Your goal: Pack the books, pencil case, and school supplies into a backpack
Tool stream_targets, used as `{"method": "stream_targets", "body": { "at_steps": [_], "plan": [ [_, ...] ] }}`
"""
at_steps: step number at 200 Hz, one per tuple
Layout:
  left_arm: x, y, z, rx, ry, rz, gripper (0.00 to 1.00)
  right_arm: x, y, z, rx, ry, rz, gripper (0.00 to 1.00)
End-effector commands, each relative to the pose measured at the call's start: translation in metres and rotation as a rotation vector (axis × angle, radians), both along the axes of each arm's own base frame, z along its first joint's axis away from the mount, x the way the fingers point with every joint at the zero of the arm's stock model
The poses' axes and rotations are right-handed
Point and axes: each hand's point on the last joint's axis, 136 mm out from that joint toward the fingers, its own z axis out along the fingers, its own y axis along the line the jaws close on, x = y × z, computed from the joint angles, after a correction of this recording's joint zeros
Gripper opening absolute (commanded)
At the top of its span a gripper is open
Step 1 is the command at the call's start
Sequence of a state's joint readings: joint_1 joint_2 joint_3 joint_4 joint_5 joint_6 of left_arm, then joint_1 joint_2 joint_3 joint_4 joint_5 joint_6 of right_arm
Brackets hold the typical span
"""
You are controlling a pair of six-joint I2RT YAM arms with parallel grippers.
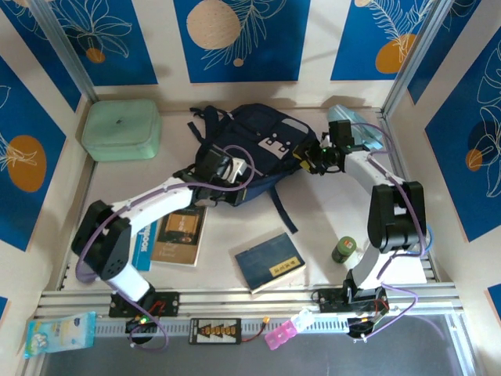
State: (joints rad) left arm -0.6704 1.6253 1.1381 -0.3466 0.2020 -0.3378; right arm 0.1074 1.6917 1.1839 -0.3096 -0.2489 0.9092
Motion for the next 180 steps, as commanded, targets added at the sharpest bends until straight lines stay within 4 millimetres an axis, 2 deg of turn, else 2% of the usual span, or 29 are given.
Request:
{"method": "stream_targets", "body": {
  "at_steps": [1, 20, 47, 64, 117, 180],
  "plan": [
    [0.003, -0.022, 0.01, -0.054, 0.037, 0.004, 0.0, -0.028, -0.015, 0.019, -0.078, -0.005, -0.062, 0.59],
    [0.0, -0.033, 0.002, -0.081, 0.081, -0.002, 0.0, -0.053, -0.006, 0.021, -0.063, 0.024, -0.075, 0.67],
    [-0.005, -0.043, -0.01, -0.099, 0.115, -0.008, 0.0, -0.08, 0.022, 0.011, 0.024, 0.092, -0.088, 0.7],
    [-0.006, -0.046, -0.013, -0.101, 0.128, -0.003, 0.0, -0.089, 0.041, 0.003, 0.069, 0.125, -0.096, 0.7],
    [-0.017, -0.045, -0.019, -0.089, 0.143, -0.019, 0.0, -0.086, 0.092, -0.018, 0.178, 0.205, -0.047, 0.7],
    [-0.017, -0.039, -0.021, -0.053, 0.132, -0.018, 0.0, -0.082, 0.119, -0.043, 0.183, 0.27, -0.029, 0.68]
  ]
}}
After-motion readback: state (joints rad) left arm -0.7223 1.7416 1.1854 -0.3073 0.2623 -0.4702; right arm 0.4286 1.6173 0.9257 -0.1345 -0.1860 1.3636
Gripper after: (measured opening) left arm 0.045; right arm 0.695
